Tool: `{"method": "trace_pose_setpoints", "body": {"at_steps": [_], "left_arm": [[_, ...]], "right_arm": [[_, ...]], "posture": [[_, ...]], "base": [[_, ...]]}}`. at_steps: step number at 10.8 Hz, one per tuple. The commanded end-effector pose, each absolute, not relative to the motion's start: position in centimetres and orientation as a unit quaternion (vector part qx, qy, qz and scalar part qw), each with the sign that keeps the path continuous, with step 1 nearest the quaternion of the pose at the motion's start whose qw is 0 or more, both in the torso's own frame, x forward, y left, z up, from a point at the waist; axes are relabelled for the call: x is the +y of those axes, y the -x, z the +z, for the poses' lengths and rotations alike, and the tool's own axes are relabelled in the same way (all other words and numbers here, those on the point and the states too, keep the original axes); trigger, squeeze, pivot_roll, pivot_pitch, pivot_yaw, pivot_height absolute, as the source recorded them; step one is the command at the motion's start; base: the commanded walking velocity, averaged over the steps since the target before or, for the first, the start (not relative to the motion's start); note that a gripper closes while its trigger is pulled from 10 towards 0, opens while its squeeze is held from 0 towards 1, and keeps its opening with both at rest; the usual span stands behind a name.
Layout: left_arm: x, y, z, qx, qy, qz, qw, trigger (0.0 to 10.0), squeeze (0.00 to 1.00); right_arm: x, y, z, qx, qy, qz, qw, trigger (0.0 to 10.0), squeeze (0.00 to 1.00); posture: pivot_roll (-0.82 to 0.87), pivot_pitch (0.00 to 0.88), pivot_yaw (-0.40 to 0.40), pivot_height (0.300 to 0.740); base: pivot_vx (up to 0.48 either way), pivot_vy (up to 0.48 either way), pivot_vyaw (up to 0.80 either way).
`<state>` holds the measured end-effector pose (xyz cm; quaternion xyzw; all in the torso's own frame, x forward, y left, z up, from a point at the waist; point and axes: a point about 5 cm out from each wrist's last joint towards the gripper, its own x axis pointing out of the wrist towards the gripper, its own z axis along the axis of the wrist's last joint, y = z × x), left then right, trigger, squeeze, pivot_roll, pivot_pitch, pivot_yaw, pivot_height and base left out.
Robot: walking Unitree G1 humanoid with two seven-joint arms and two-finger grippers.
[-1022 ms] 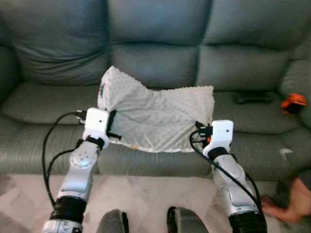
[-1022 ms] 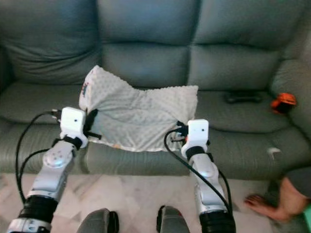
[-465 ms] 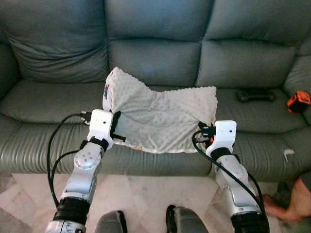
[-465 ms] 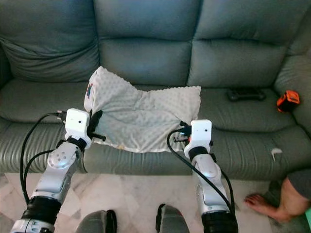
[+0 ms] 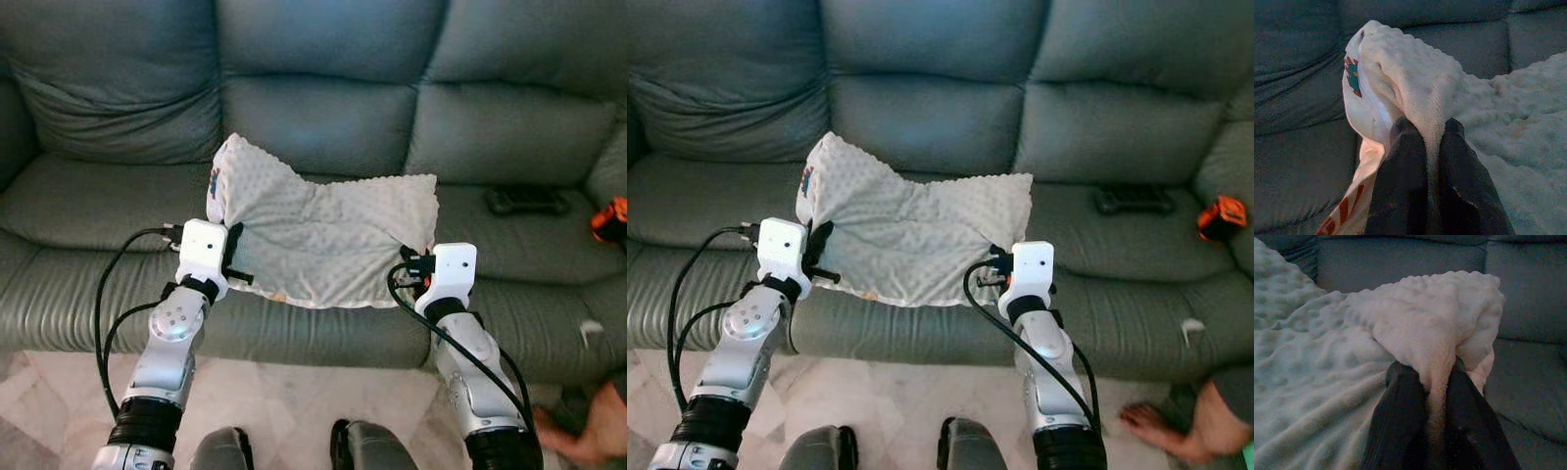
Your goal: Move the pillow to the sofa
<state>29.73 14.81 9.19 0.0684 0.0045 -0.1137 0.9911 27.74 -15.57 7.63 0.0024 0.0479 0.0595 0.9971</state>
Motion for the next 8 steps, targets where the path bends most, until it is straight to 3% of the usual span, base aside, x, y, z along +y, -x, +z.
{"method": "trace_pose_setpoints", "body": {"at_steps": [1, 4, 8], "left_arm": [[14.41, -29.64, 9.84, -0.014, -0.065, -0.118, 0.991, 10.0, 0.0], [14.43, -29.49, 9.77, -0.012, -0.064, -0.119, 0.991, 10.0, 0.0], [14.53, -29.25, 9.6, -0.006, -0.066, -0.117, 0.991, 10.0, 0.0]], "right_arm": [[-15.38, -27.57, 7.97, 0.039, -0.001, 0.067, 0.997, 10.0, 0.0], [-15.24, -27.45, 7.92, 0.039, 0.0, 0.07, 0.997, 10.0, 0.0], [-15.11, -27.25, 7.79, 0.041, -0.003, 0.073, 0.997, 10.0, 0.0]], "posture": [[-0.11, 0.156, -0.036, 0.74], [-0.11, 0.162, -0.036, 0.74], [-0.1, 0.174, -0.035, 0.665]], "base": [[0.0, 0.0, 0.0], [0.0, 0.0, 0.0], [0.0, 0.0, 0.0]]}}
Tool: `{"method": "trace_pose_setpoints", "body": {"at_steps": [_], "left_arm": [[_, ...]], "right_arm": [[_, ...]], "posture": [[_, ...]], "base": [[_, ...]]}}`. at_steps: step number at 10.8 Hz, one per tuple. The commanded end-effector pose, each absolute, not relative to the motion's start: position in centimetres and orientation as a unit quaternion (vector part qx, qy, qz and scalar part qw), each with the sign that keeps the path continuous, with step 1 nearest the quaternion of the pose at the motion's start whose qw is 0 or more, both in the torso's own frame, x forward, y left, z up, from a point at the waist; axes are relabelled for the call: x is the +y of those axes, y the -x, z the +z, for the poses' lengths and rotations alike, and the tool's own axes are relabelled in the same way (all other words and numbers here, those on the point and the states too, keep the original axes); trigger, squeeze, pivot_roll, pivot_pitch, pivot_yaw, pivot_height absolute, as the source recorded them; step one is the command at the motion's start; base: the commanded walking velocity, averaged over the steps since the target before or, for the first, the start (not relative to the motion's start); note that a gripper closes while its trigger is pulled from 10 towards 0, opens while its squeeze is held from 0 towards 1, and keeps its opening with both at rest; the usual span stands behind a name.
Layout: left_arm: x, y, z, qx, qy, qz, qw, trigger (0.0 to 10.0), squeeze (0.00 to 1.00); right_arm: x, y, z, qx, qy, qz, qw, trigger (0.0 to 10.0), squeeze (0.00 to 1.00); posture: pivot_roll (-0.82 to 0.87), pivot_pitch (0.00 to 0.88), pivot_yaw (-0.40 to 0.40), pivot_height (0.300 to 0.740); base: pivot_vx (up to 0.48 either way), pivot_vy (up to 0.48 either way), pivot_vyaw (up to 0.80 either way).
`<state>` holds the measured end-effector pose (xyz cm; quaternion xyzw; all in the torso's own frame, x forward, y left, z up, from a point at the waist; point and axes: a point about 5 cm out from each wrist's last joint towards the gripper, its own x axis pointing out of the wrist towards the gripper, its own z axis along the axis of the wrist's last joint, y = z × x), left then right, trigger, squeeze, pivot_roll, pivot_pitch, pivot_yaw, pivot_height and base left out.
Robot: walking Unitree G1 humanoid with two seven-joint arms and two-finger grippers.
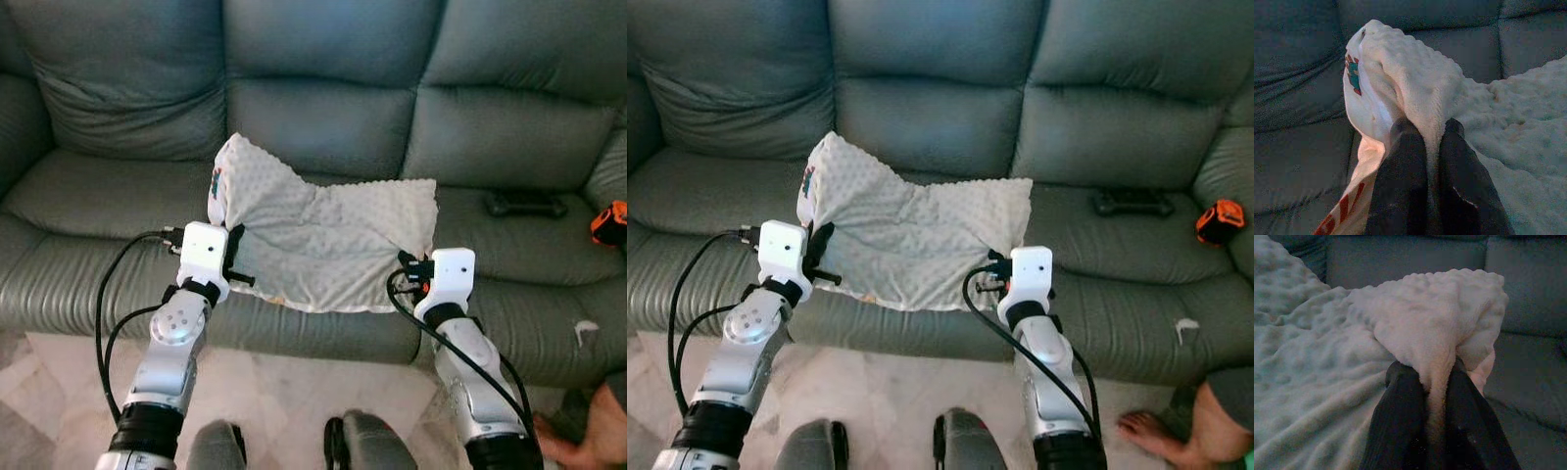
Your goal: Move the pillow to the sofa
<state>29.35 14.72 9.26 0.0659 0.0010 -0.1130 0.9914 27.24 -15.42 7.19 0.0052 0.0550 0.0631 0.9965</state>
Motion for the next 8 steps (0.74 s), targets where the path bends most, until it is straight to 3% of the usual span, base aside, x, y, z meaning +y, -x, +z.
{"method": "trace_pose_setpoints", "body": {"at_steps": [1, 3, 8], "left_arm": [[14.49, -29.15, 9.39, -0.001, -0.068, -0.119, 0.991, 10.0, 0.0], [14.62, -28.97, 9.17, 0.006, -0.075, -0.118, 0.99, 10.0, 0.0], [14.48, -28.88, 9.21, 0.005, -0.071, -0.126, 0.989, 10.0, 0.0]], "right_arm": [[-15.09, -27.21, 7.74, 0.042, -0.004, 0.073, 0.996, 10.0, 0.0], [-15.12, -27.18, 7.71, 0.043, -0.004, 0.072, 0.996, 10.0, 0.0], [-15.19, -27.13, 7.68, 0.046, -0.003, 0.072, 0.996, 10.0, 0.0]], "posture": [[-0.1, 0.177, -0.036, 0.645], [-0.1, 0.181, -0.036, 0.616], [-0.11, 0.189, -0.038, 0.616]], "base": [[0.0, 0.0, 0.0], [0.0, 0.0, 0.0], [0.0, 0.0, 0.0]]}}
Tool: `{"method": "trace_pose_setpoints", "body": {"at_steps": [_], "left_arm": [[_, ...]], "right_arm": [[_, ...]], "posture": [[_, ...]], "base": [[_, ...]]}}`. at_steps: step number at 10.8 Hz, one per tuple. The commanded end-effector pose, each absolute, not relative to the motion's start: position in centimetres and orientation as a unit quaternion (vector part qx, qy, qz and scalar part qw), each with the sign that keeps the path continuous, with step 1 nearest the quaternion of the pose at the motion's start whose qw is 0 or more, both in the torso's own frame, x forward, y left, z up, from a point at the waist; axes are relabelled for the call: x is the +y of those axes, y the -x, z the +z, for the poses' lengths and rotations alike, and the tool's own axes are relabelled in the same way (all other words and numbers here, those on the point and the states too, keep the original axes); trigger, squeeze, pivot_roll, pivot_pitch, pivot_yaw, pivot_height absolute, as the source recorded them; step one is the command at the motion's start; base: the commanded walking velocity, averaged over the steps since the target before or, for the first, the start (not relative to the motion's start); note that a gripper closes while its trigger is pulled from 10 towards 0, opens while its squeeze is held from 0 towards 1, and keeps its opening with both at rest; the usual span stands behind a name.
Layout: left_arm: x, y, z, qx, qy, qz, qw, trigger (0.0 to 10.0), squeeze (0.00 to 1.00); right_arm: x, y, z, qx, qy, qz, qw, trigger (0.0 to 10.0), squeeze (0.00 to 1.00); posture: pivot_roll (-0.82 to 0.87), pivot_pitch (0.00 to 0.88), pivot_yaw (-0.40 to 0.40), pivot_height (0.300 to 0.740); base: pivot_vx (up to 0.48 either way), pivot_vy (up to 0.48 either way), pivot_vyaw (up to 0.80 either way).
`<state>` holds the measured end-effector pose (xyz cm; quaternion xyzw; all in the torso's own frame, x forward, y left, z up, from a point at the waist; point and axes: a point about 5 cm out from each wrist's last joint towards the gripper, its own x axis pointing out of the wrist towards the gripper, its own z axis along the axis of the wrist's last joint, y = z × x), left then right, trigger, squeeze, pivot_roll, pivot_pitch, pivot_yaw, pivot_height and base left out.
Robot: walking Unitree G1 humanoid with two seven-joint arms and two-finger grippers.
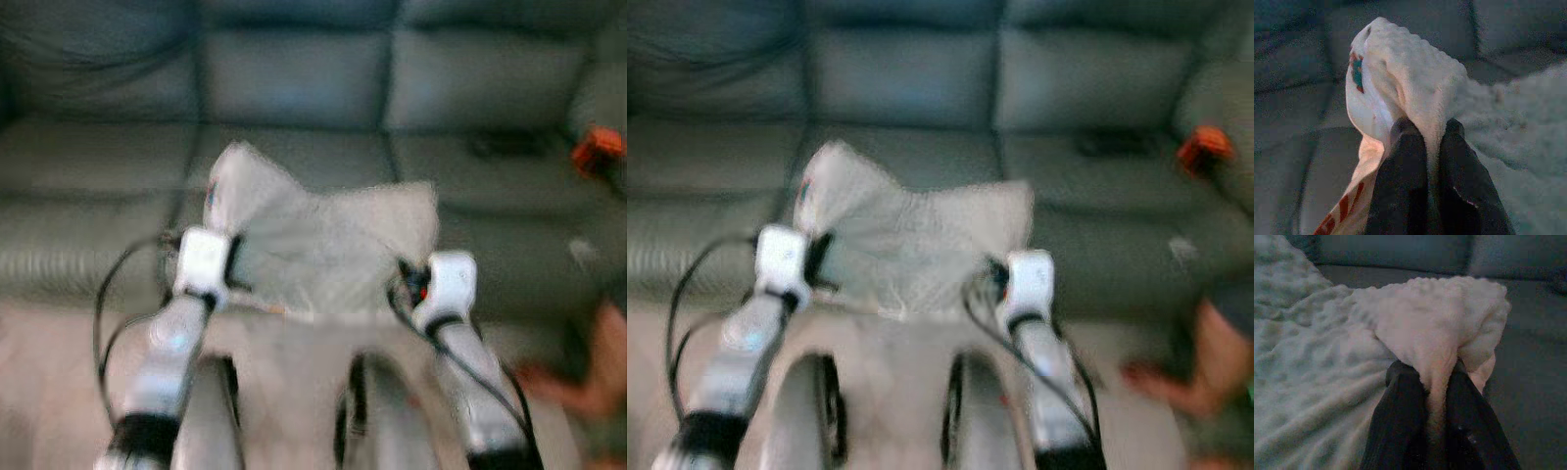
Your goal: Move the pillow to the sofa
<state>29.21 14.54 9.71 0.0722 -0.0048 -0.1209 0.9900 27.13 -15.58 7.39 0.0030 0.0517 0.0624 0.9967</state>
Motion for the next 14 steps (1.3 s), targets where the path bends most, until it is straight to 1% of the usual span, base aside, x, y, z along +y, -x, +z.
{"method": "trace_pose_setpoints", "body": {"at_steps": [1, 3, 4, 14], "left_arm": [[14.5, -28.91, 9.24, 0.004, -0.072, -0.125, 0.99, 10.0, 0.0], [14.39, -29.05, 9.43, 0.0, -0.073, -0.125, 0.989, 10.0, 0.0], [14.25, -29.08, 9.49, -0.002, -0.072, -0.126, 0.989, 10.0, 0.0], [13.89, -29.48, 9.59, -0.005, -0.071, -0.127, 0.989, 10.0, 0.0]], "right_arm": [[-15.15, -27.14, 7.7, 0.045, -0.003, 0.073, 0.996, 10.0, 0.0], [-15.22, -27.22, 7.76, 0.045, -0.002, 0.071, 0.996, 10.0, 0.0], [-15.23, -27.29, 7.78, 0.045, -0.001, 0.072, 0.996, 10.0, 0.0], [-15.16, -27.69, 7.83, 0.045, 0.002, 0.071, 0.996, 10.0, 0.0]], "posture": [[-0.11, 0.188, -0.038, 0.616], [-0.11, 0.187, -0.039, 0.616], [-0.11, 0.185, -0.039, 0.616], [-0.11, 0.176, -0.04, 0.616]], "base": [[0.0, 0.0, 0.0], [0.0, 0.0, 0.0], [0.247, 0.0, 0.0], [0.303, 0.0, 0.0]]}}
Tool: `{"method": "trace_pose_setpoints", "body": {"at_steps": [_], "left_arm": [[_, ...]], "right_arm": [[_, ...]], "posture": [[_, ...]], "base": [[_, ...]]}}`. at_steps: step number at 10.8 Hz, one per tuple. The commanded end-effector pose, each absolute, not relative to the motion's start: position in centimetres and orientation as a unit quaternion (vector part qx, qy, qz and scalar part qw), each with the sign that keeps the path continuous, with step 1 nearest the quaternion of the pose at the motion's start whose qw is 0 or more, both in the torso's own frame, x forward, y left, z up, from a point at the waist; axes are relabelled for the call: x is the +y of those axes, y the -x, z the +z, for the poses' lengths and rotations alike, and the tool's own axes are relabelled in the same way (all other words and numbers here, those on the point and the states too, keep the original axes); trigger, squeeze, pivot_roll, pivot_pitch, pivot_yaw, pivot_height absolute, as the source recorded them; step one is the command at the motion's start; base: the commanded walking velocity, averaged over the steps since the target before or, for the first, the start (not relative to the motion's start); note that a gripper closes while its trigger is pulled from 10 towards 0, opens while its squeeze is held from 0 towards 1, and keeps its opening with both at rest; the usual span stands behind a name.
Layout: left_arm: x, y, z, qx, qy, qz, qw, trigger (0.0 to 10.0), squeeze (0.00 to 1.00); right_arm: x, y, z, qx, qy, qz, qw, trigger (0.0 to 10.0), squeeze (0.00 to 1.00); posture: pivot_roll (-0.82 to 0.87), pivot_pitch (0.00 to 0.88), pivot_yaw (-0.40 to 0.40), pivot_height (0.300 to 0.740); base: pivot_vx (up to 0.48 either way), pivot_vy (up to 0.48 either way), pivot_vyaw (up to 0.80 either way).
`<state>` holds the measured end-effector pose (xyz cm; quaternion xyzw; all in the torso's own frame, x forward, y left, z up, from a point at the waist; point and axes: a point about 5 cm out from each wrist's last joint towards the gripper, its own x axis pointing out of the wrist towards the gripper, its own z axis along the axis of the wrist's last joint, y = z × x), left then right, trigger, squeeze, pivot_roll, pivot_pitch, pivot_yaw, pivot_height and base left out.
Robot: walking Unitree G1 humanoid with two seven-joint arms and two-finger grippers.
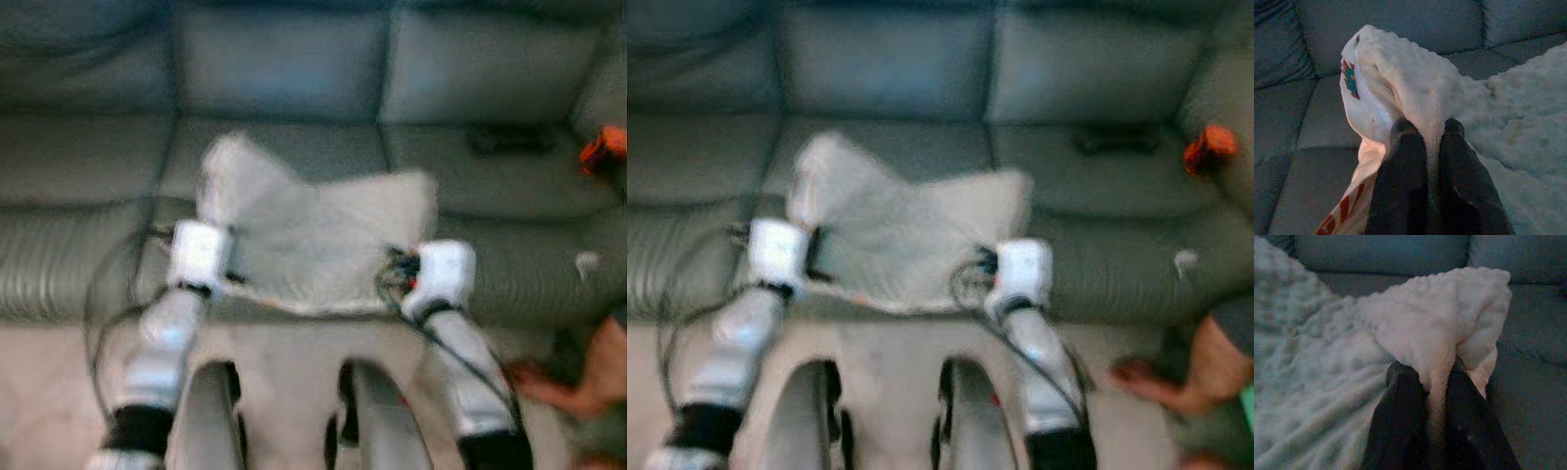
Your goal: Move the pillow to the sofa
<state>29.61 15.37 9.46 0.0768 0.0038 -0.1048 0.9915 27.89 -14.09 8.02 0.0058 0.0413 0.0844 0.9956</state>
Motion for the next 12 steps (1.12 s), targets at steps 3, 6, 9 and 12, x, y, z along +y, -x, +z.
{"method": "trace_pose_setpoints", "body": {"at_steps": [3, 6, 9, 12], "left_arm": [[13.9, -29.4, 9.6, -0.004, -0.071, -0.124, 0.99, 10.0, 0.0], [14.8, -29.9, 9.7, -0.001, -0.079, -0.106, 0.991, 10.0, 0.0], [15.6, -30.4, 10.2, -0.013, -0.112, -0.1, 0.989, 10.0, 0.0], [16.7, -32.5, 11.4, -0.007, -0.139, -0.114, 0.984, 10.0, 0.0]], "right_arm": [[-15.0, -27.6, 7.9, 0.045, 0.001, 0.076, 0.996, 10.0, 0.0], [-14.4, -27.5, 8.3, 0.039, -0.002, 0.089, 0.995, 10.0, 0.0], [-14.5, -27.3, 8.5, 0.039, -0.008, 0.094, 0.995, 10.0, 0.0], [-14.5, -27.1, 8.6, 0.042, -0.018, 0.081, 0.996, 10.0, 0.0]], "posture": [[-0.11, 0.187, -0.041, 0.616], [-0.11, 0.192, -0.042, 0.616], [-0.11, 0.213, -0.044, 0.616], [-0.1, 0.302, -0.033, 0.616]], "base": [[0.306, 0.0, 0.0], [0.09, 0.0, 0.63], [0.0, 0.0, 0.0], [0.0, 0.0, 0.18]]}}
